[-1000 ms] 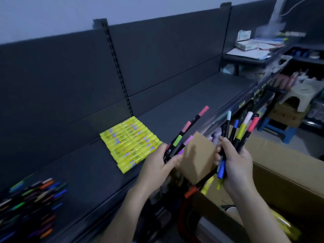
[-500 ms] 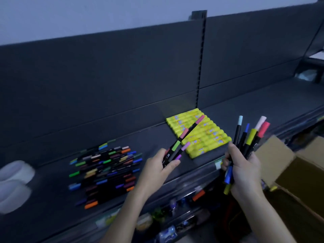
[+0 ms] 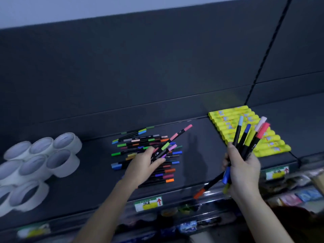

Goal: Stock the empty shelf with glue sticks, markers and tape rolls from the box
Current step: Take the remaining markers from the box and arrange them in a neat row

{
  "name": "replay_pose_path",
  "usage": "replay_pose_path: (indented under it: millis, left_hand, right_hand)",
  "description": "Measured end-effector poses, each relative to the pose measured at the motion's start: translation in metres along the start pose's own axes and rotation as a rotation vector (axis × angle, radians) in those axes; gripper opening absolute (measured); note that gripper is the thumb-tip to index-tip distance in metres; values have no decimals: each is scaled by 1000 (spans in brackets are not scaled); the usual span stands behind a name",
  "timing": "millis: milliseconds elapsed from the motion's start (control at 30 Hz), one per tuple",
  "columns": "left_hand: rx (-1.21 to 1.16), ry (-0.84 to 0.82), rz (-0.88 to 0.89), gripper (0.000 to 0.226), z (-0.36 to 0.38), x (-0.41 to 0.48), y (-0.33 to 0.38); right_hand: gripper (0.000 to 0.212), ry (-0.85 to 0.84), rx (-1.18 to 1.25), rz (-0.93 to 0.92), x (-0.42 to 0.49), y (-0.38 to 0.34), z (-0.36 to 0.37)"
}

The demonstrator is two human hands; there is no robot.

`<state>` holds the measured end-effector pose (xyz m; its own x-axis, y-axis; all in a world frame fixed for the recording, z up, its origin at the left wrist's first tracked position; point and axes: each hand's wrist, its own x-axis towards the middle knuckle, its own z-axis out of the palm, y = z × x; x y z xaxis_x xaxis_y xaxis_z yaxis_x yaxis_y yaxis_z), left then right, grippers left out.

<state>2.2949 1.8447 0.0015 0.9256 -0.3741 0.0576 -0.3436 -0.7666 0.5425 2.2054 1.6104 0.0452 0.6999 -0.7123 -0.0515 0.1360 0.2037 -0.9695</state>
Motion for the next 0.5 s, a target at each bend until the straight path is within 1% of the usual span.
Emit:
replay_pose_path:
  millis: [100, 167, 233, 300, 500]
  left_hand:
    - [90, 0, -55, 37, -3, 8, -14]
    - [182, -33, -89, 43, -5, 14, -22]
    - [291, -41, -86, 46, -5, 23, -29]
    - [369, -47, -78, 48, -6, 34, -33]
    - [491, -126, -50, 49, -5, 64, -44]
  right_hand:
    - [20, -35, -11, -15, 11, 4, 10]
    - [24, -38, -10, 3, 21, 8, 16]
    - [26, -31, -5, 28, 31, 11, 22]
    - [25, -24, 11, 47, 41, 16, 28]
    - [26, -38, 36, 80, 62, 23, 46]
